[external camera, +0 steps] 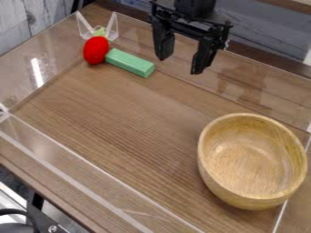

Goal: Move the red object to the right side of the table

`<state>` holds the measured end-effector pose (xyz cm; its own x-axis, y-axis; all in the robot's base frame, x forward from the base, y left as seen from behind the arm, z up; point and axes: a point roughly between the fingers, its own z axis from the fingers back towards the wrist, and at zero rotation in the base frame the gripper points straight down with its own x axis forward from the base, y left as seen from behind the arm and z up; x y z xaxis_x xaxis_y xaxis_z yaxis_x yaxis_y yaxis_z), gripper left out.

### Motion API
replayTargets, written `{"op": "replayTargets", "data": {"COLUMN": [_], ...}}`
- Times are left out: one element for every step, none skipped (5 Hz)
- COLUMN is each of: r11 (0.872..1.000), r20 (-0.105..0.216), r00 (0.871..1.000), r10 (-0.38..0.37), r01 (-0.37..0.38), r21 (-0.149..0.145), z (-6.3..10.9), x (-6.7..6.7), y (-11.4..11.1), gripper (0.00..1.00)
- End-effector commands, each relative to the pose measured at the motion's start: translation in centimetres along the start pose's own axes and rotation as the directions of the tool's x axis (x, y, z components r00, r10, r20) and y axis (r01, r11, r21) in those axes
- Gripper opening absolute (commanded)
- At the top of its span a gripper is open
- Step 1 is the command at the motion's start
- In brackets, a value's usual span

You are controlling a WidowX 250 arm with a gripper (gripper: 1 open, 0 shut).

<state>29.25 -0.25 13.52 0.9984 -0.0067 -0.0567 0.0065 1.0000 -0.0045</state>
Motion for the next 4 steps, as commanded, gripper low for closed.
{"op": "replayTargets", "data": {"r11": [1.000,0.999,0.998,0.995], "r20": [-0.006,0.019,0.048,0.078], "r00": [1.000,0.999,0.997,0.993], "r10": [0.014,0.042,0.065,0.091], "r01": [-0.014,-0.042,-0.066,-0.092], "r21": [-0.001,0.004,0.011,0.022], "z": [-0.5,-0.4,-0.1,0.1], "x": [-0.1,-0.1,-0.2,0.1], "y": [1.6,4.9,9.4,13.1], "gripper": [1.00,1.00,1.00,1.00]}}
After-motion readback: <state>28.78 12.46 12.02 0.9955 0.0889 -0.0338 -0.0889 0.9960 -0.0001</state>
